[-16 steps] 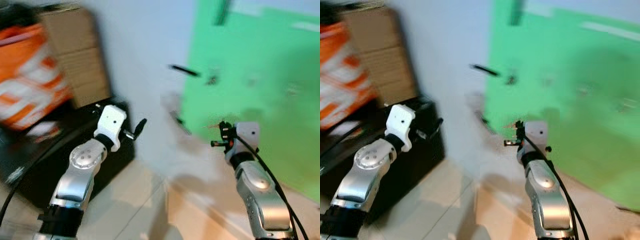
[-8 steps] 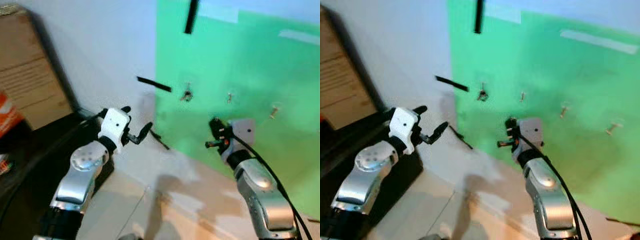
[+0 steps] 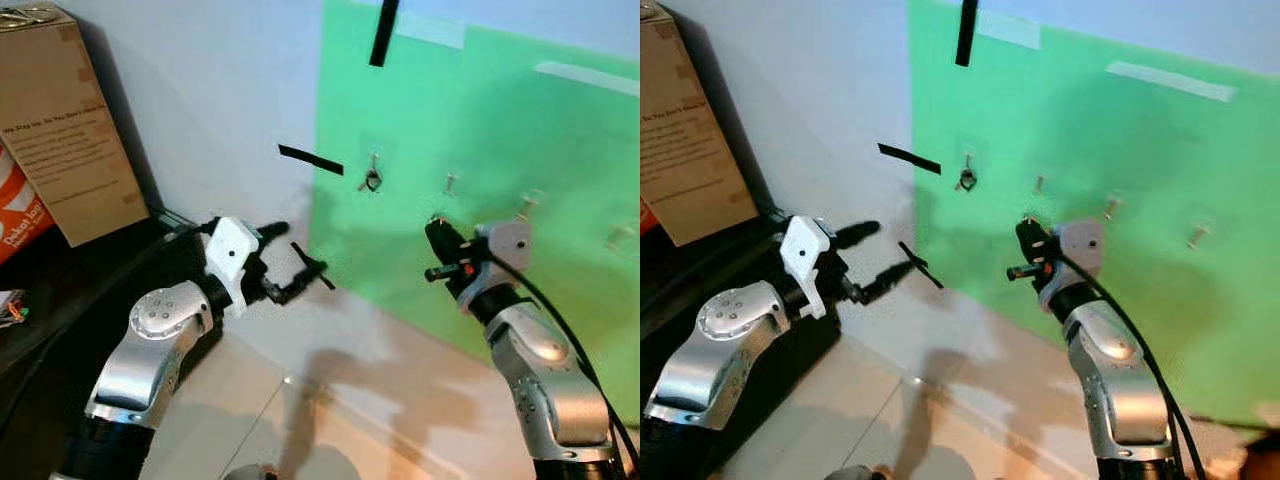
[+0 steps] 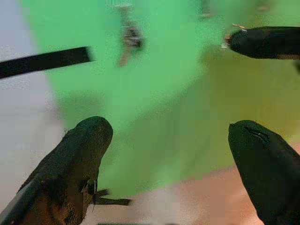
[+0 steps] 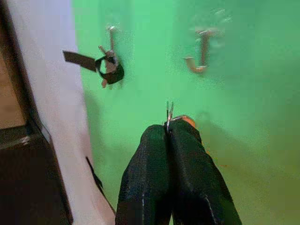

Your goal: Hang keys on a hook

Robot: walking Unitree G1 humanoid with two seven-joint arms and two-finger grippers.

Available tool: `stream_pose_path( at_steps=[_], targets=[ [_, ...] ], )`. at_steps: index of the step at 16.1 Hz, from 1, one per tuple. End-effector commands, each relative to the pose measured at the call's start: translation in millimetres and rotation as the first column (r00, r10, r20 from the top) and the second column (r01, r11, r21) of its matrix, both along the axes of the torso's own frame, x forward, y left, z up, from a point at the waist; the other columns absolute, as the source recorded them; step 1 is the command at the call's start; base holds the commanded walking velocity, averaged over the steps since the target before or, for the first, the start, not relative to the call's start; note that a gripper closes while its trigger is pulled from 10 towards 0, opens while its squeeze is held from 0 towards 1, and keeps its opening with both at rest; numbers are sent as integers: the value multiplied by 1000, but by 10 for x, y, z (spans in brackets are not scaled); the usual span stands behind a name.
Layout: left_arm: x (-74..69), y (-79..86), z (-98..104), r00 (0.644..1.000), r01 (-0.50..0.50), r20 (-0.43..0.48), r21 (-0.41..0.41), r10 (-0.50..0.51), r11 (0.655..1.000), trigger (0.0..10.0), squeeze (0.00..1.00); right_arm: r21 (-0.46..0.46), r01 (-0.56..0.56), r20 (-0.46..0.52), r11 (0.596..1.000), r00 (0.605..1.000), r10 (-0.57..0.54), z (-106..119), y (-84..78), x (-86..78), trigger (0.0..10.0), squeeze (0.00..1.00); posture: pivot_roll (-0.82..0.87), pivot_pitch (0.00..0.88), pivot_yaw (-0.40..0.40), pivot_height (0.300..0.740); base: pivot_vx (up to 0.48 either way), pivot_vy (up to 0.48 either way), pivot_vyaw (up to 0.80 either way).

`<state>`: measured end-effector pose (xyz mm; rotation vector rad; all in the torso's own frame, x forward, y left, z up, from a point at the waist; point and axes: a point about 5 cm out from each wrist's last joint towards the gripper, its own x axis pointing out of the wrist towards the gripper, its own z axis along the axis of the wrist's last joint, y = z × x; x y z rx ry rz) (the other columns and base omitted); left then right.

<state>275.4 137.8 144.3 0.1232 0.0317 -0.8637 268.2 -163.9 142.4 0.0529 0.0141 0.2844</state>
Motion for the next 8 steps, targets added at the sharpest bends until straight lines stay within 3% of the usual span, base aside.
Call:
stream_pose_path(
  at_steps=[1, 8],
  targets=[
    [-21, -32, 39, 998, 56, -9, 4, -56, 998, 10000, 0, 37, 15, 31, 999, 999, -16, 107, -53, 30, 10000, 0, -52, 0, -18, 740, 0, 0, 0],
    [-24, -64, 71, 994, 107, -27, -3, -107, 994, 10000, 0, 91, -29, 47, 995, 999, 24, 182, 7, 23, 10000, 0, -65, 0, -8, 740, 0, 0, 0]
  ],
)
